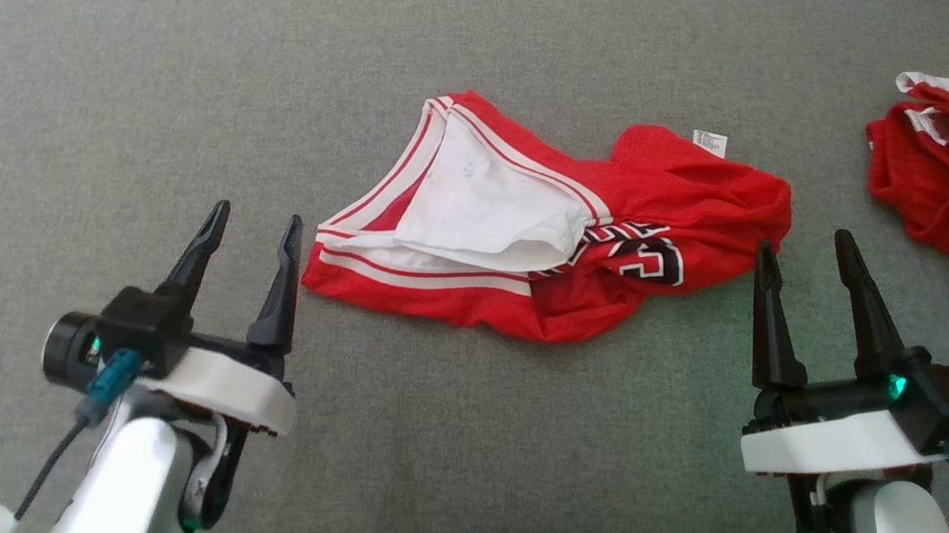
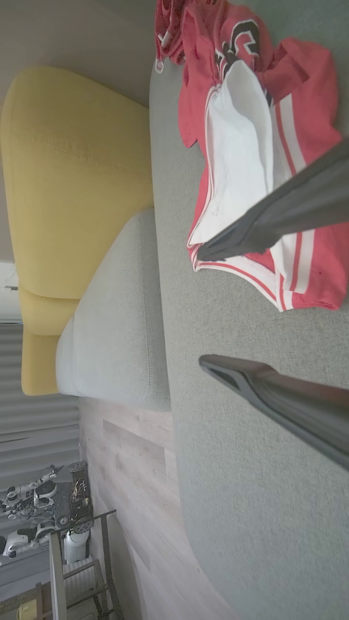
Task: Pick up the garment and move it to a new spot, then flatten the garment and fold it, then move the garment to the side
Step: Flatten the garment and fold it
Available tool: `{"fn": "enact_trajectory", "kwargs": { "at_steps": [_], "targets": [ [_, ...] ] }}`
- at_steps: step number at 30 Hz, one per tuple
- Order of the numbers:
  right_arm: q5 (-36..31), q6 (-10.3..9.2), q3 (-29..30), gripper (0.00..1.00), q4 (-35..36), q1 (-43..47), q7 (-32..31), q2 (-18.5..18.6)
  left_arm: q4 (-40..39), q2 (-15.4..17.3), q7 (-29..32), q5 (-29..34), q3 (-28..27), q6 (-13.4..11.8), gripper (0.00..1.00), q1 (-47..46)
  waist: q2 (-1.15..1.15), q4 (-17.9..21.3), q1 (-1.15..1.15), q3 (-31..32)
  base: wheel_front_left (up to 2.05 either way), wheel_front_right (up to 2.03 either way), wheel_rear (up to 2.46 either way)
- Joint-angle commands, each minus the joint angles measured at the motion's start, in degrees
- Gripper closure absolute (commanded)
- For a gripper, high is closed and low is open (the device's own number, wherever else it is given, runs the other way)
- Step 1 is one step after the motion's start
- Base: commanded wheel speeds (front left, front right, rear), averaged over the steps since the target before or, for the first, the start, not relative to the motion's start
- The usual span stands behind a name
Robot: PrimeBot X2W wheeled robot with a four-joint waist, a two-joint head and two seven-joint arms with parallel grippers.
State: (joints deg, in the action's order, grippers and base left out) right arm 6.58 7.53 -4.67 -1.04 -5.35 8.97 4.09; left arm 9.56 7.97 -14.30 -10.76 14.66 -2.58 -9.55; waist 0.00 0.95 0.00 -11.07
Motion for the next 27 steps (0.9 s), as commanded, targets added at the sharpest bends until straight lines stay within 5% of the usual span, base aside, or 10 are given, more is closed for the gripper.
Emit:
{"fn": "enact_trajectory", "kwargs": {
  "at_steps": [1, 13, 24, 25, 26, 27],
  "targets": [
    [0.46, -0.04, -1.12, 0.0, 1.77, -1.45, -0.23, -0.42, -1.57, 1.23, -0.3, -0.15, -0.94, -0.12, 0.0, -2.62, 0.0, -0.05, 0.0, -0.26, 0.0, 0.0, 0.0],
    [0.64, -0.04, -2.68, 0.0, 1.68, -4.17, 0.02, -0.48, 3.02, -0.5, 10.43, -0.62, 9.8, 8.19, 0.0, -12.85, 0.0, 1.52, 0.0, -4.69, 0.0, 0.0, 0.0],
    [1.85, -0.04, -2.86, 0.0, 0.27, -5.25, 1.34, -0.78, 6.34, 0.92, 13.31, -0.8, 16.71, 9.7, 0.0, -18.4, 0.0, 5.12, 0.0, -6.55, 0.0, 0.0, 0.0],
    [1.98, -0.04, -2.91, 0.0, 0.12, -5.31, 1.47, -0.82, 7.18, 1.08, 13.69, -0.86, 16.6, 9.62, 0.04, -18.72, 0.0, 5.45, 0.0, -6.61, 0.0, 0.0, 0.0],
    [2.05, -0.04, -2.98, 0.0, 0.0, -5.37, 1.58, -0.85, 7.59, 1.07, 13.45, -1.19, 16.33, 9.6, 0.74, -19.04, 0.0, 5.81, 0.0, -6.7, 0.0, 0.0, 0.0],
    [2.12, -0.04, -2.99, 0.0, -0.13, -5.38, 1.69, -0.88, 8.05, 1.1, 13.3, -1.45, 15.98, 9.46, 1.0, -19.35, 0.0, 6.09, 0.0, -6.76, 0.0, 0.0, 0.0]
  ]
}}
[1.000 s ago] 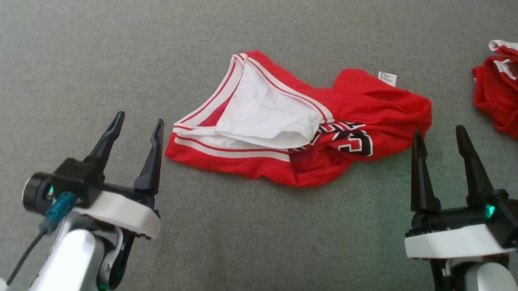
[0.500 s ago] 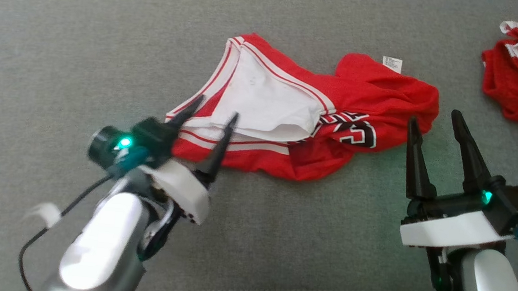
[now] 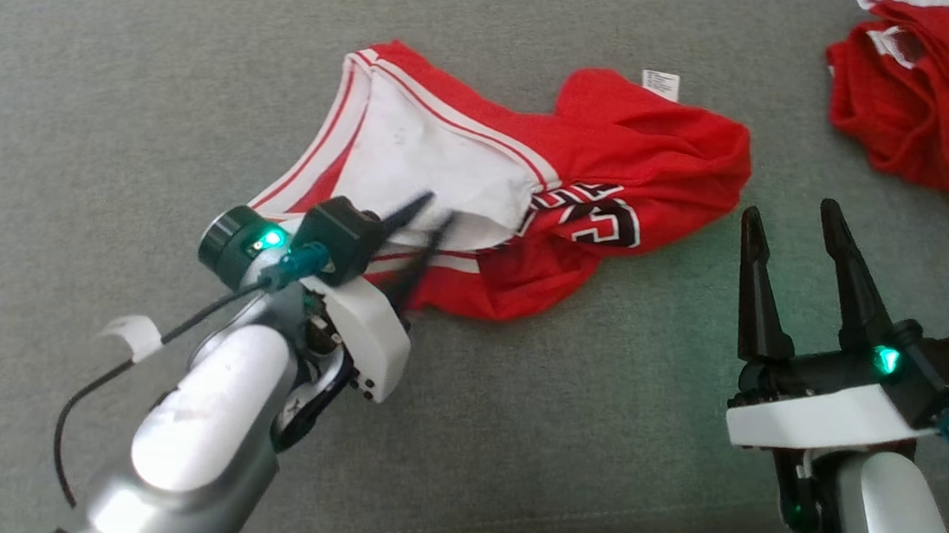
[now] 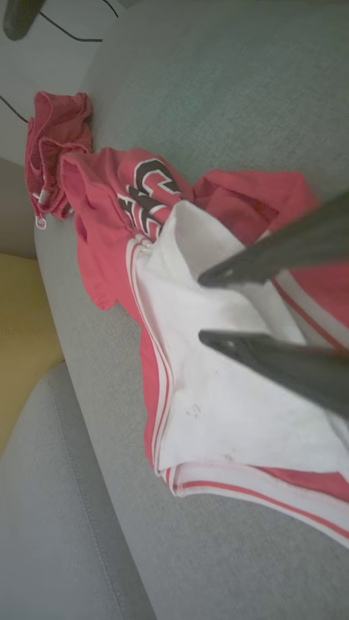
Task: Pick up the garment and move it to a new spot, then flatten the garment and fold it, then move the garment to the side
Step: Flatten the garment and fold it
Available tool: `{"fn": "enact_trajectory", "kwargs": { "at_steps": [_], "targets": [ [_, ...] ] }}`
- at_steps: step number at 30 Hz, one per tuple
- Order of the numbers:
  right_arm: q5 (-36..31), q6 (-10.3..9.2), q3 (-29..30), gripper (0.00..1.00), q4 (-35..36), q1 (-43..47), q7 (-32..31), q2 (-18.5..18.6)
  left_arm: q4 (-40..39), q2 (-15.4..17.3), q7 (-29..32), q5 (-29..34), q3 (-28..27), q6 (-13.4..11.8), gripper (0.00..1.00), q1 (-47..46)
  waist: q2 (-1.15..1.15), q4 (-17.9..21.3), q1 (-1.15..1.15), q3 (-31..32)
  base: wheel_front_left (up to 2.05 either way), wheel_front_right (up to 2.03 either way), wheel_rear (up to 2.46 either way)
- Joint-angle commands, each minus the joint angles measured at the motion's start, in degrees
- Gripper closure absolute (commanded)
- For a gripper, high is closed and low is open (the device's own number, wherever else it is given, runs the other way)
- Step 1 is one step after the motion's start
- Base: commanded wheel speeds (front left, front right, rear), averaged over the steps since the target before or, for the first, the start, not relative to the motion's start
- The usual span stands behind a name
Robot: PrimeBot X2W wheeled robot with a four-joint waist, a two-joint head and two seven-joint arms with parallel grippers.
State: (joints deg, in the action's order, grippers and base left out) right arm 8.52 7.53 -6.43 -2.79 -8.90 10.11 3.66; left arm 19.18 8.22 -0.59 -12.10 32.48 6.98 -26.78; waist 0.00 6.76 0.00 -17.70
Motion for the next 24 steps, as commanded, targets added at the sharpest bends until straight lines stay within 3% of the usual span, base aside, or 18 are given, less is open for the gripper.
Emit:
{"fn": "enact_trajectory", "kwargs": {
  "at_steps": [1, 10, 24],
  "targets": [
    [0.29, -0.04, -1.13, 0.0, 1.52, -1.81, 0.67, -0.48, -1.06, 0.98, -0.26, -0.25, -2.13, -0.31, 1.0, -2.39, 0.0, 0.48, 0.0, -0.2, 0.0, 0.0, 0.0],
    [0.91, -0.04, -0.51, 0.0, 0.98, -2.14, 1.08, -0.66, -1.61, 3.25, -2.29, -2.77, -9.5, -5.16, 1.0, -5.98, 0.0, 1.07, 0.0, -1.23, 0.0, 0.0, 0.0],
    [2.33, -0.04, -0.25, 0.0, -0.74, -2.78, 0.68, -0.76, -0.53, 10.75, -1.51, -6.15, -22.08, -14.01, 1.0, -6.55, 0.0, 1.8, 0.0, -2.6, 0.0, 0.0, 0.0]
  ]
}}
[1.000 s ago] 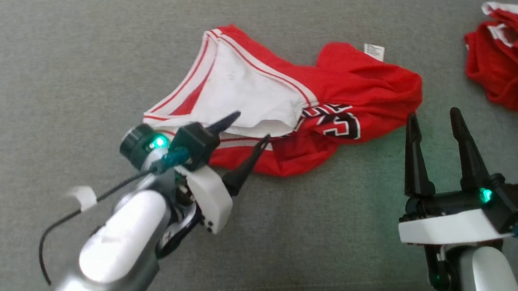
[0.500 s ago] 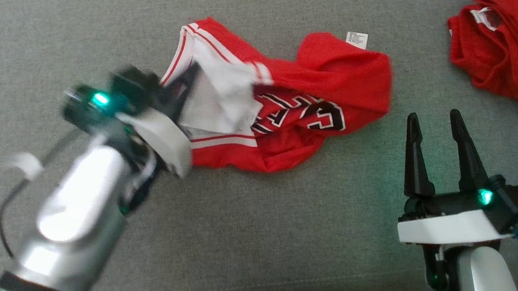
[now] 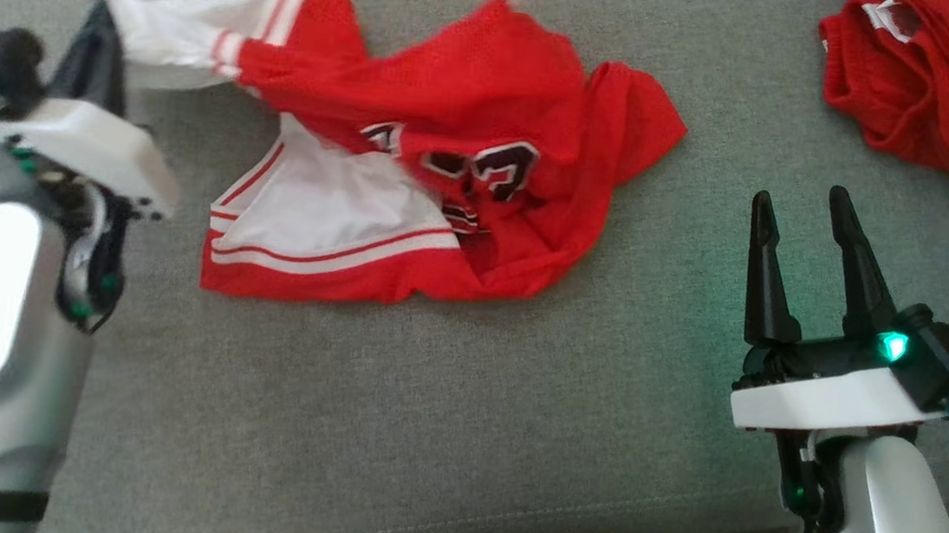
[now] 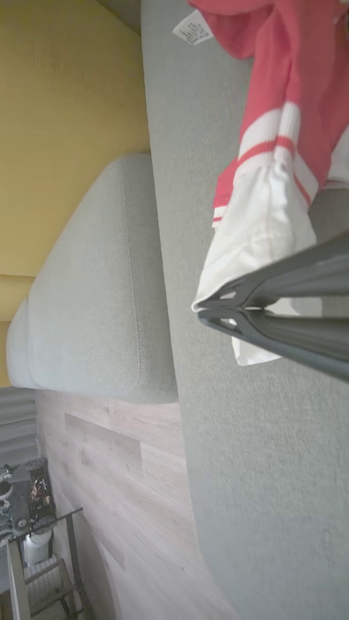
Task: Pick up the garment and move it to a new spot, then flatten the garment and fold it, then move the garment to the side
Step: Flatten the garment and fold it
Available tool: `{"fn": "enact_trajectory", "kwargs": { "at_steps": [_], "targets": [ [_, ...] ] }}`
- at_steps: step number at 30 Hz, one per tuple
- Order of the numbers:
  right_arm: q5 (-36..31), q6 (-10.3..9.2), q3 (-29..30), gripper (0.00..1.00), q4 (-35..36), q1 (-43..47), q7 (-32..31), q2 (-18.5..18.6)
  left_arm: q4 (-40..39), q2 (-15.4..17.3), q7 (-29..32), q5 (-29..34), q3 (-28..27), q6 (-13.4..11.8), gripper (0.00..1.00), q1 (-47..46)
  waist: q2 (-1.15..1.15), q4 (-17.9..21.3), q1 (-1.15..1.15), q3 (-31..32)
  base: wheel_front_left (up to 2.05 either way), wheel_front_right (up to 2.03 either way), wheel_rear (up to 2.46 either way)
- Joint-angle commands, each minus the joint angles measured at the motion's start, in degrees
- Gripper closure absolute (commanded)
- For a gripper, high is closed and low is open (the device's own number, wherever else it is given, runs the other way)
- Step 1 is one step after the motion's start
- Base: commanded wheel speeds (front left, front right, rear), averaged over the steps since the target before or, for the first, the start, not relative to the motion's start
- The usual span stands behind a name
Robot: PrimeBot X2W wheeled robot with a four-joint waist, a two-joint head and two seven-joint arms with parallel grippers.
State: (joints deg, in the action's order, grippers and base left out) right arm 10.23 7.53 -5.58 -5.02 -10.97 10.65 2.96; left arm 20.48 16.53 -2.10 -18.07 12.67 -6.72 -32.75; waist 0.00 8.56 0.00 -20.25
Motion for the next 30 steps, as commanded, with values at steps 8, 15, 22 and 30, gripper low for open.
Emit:
{"fn": "enact_trajectory", "kwargs": {
  "at_steps": [8, 15, 22, 30],
  "targets": [
    [1.08, -0.04, -0.65, 0.0, -0.83, -3.84, -1.23, 0.22, -2.49, 0.76, 1.28, -1.99, -0.23, 0.44, 1.0, 6.55, 0.0, -0.61, 0.0, -1.02, 0.0, 0.0, 0.0],
    [1.19, -0.04, 0.04, 0.0, -3.83, -8.46, -1.81, 2.42, -4.13, -1.79, -1.99, -1.54, 2.14, 0.5, 0.0, 9.12, 0.0, -2.32, 0.0, -0.51, 0.0, 0.0, 0.0],
    [1.44, -0.04, 0.22, 0.0, -6.1, -9.98, -1.62, 3.21, -8.28, -3.3, -9.06, -0.36, 2.71, -1.08, 0.0, 12.63, 0.0, -4.48, 0.0, 1.69, 0.0, 0.0, 0.0],
    [1.54, -0.04, 0.9, 0.0, -7.34, -10.53, -1.77, 4.14, -15.9, -4.88, -12.3, 0.84, 1.79, -3.94, 0.0, 17.32, 0.0, -8.39, 0.0, 3.63, 0.0, 0.0, 0.0]
  ]
}}
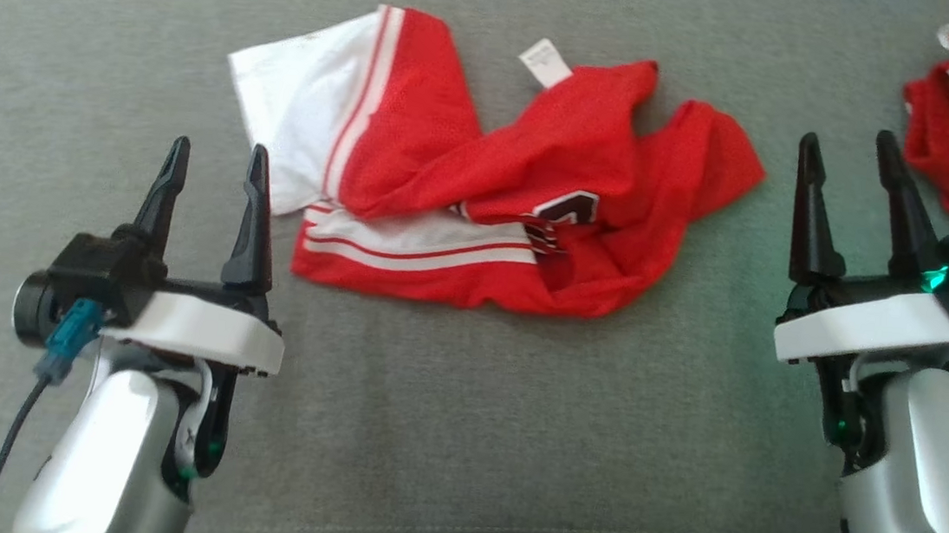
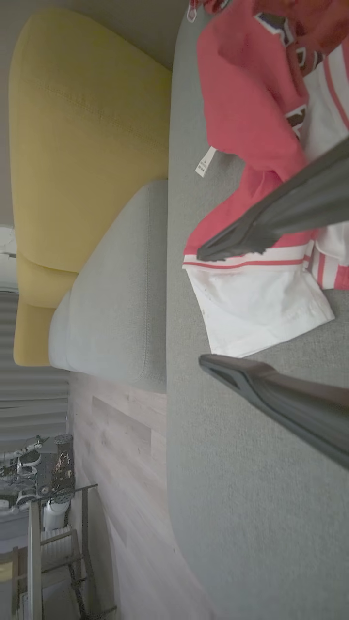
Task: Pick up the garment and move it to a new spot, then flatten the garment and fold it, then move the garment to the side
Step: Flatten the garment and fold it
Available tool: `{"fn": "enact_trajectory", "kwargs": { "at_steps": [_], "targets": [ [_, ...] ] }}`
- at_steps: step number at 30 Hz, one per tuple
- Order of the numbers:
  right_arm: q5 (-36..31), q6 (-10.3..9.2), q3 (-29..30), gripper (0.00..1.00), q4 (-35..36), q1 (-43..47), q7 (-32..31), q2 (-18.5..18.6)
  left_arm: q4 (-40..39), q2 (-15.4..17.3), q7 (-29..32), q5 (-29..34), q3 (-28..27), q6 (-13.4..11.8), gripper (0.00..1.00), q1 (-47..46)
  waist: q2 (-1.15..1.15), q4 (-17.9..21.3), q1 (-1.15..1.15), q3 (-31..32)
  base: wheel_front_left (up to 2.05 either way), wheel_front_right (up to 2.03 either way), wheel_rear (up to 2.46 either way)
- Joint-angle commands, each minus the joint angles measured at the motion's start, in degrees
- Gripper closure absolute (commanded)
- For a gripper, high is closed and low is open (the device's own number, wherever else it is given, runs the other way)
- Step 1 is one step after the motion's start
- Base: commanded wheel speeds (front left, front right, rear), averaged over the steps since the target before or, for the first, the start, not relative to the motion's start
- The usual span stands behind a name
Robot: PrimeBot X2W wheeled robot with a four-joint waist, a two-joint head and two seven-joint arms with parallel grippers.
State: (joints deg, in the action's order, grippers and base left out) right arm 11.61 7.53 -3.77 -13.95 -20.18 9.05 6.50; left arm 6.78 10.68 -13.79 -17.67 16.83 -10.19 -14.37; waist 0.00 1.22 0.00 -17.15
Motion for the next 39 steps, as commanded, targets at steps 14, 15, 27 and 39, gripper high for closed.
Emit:
{"fn": "enact_trajectory", "kwargs": {
  "at_steps": [14, 15, 27, 39],
  "targets": [
    [-0.13, -0.04, -0.87, 0.0, 2.06, 1.06, -0.62, 0.29, -1.59, 1.78, -1.04, -0.09, -3.63, -0.11, 0.0, 0.07, 0.0, -2.44, 0.0, 2.49, 0.0, 0.0, 0.0],
    [-0.15, -0.04, -0.82, 0.0, 2.13, 1.13, -0.66, 0.32, -1.58, 1.78, -1.05, -0.05, -3.61, -0.14, 0.0, 0.01, 0.0, -2.45, 0.0, 2.52, 0.0, 0.0, 0.0],
    [0.71, -0.04, 1.85, 0.0, 0.17, -4.69, -4.89, 5.38, -1.75, -0.25, -1.16, 0.9, -1.39, 1.02, 0.0, -3.87, 0.0, -9.0, 0.0, -1.15, 0.0, 0.0, 0.0],
    [8.32, -0.04, -8.99, 0.0, -13.89, -14.38, -16.63, 14.33, -1.25, -3.67, -1.19, 2.31, -1.27, 2.93, 0.0, -6.31, 0.0, -14.85, 0.0, -3.75, 0.0, 0.0, 0.0]
  ]
}}
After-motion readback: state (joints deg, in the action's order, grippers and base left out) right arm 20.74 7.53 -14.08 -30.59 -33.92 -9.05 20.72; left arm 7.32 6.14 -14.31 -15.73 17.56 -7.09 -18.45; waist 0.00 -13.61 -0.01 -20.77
